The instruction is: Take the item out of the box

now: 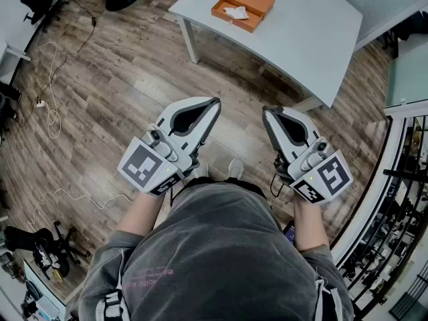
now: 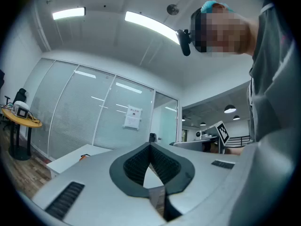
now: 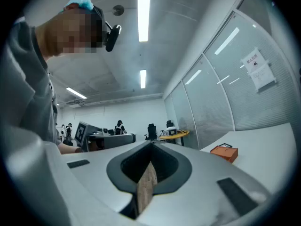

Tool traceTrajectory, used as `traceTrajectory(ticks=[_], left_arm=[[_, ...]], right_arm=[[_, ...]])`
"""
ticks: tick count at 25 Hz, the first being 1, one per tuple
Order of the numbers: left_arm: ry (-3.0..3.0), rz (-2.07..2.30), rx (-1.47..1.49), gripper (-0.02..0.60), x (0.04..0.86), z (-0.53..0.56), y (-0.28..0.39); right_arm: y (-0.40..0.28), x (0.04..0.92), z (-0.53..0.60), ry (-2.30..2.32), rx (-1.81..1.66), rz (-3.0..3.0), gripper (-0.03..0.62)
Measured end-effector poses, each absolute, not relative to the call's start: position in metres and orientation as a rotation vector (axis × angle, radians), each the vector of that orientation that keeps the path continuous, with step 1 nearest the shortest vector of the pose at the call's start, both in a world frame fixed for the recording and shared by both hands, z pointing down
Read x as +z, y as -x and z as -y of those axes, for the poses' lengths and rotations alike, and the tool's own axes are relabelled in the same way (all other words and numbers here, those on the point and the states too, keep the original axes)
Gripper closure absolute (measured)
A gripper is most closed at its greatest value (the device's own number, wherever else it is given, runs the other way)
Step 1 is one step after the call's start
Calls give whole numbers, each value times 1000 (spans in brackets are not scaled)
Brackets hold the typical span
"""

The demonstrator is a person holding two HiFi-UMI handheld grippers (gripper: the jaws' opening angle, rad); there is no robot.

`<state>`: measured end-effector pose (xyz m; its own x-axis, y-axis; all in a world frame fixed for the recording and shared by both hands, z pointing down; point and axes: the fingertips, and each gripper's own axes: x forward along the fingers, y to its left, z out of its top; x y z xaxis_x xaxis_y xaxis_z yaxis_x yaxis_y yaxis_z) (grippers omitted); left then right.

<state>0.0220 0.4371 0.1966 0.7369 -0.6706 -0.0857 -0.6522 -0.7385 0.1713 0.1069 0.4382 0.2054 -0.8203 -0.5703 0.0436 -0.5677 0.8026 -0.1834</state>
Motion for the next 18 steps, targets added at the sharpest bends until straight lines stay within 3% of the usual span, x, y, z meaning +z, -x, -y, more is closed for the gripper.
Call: traceTrajectory(ticks=[18], left_arm=[[-2780, 1112, -205, 569, 200, -430, -46]], right_arm=[[-135, 214, -428, 931, -349, -2973, 589]])
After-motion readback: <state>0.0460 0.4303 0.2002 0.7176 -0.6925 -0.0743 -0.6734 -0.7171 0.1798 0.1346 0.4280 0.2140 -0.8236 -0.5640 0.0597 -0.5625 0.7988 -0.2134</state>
